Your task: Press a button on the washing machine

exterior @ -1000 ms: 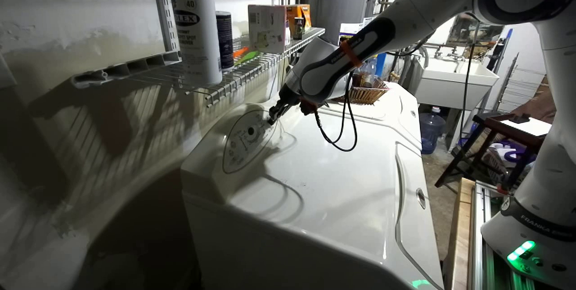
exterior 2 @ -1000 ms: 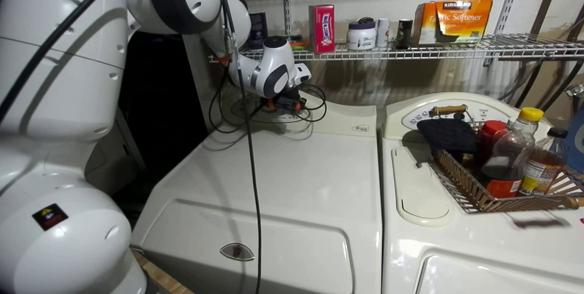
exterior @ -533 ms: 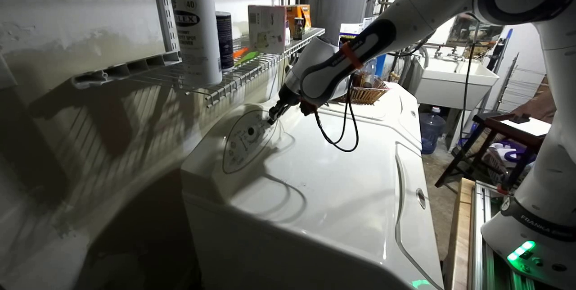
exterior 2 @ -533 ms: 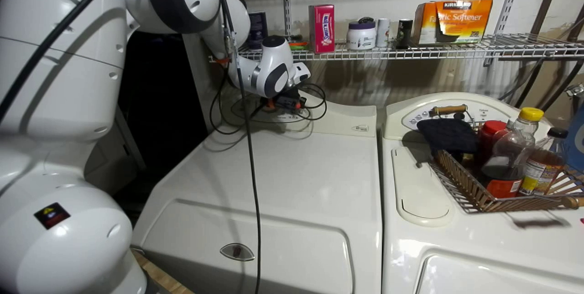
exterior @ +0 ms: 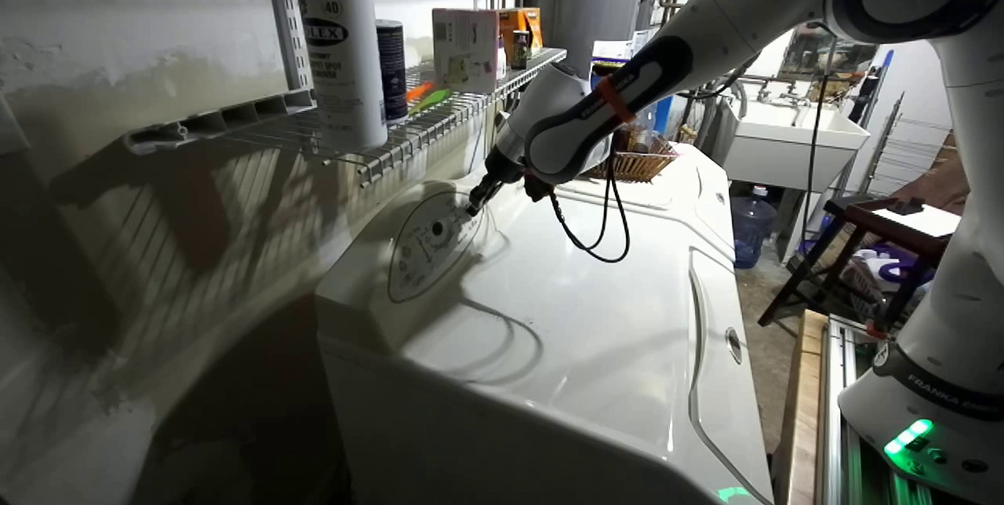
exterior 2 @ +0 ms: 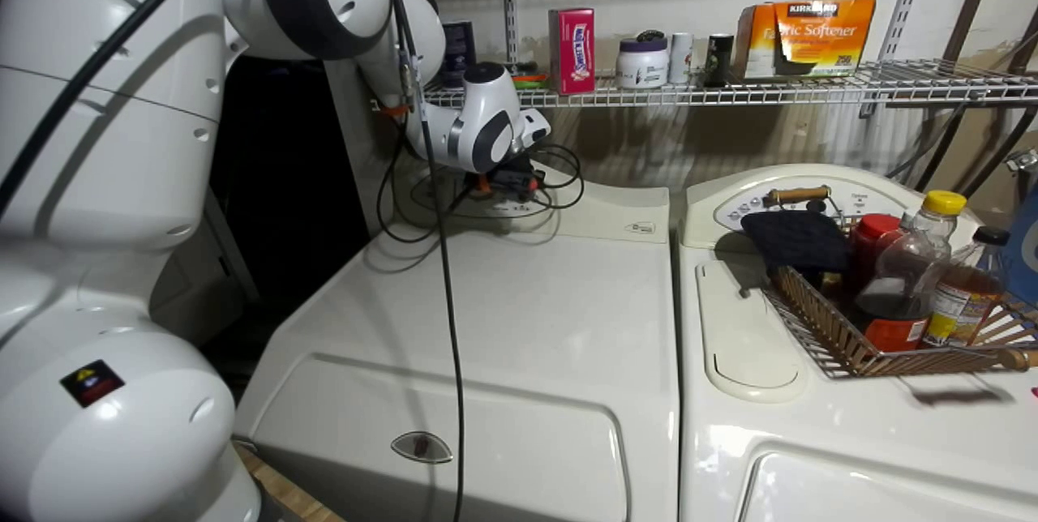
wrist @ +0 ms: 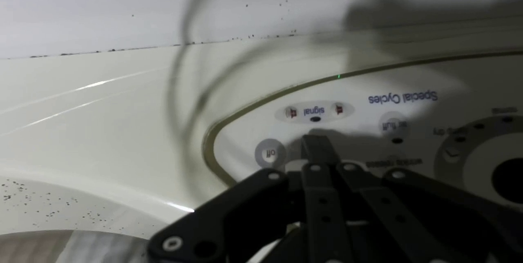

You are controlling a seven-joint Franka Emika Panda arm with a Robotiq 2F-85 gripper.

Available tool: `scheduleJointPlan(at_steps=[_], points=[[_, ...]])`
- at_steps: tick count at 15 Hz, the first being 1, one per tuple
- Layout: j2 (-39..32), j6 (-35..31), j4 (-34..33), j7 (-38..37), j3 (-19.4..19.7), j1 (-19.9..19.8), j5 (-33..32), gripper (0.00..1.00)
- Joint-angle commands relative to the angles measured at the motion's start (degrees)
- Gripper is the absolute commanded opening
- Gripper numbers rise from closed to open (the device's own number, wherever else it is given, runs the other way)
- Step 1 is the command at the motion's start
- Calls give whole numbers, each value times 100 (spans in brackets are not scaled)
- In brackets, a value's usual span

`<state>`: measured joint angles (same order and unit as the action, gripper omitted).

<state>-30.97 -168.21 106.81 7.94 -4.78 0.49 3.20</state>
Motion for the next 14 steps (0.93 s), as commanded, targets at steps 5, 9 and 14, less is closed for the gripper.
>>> scheduleJointPlan(at_steps=[5,9,14], points=[[-503,251,-685,1235,-721,-738,-83,0],[-390,671,-720,1206,-699,-738,-54,0],[360,1612,-153,81,-109,-107,-186,26]])
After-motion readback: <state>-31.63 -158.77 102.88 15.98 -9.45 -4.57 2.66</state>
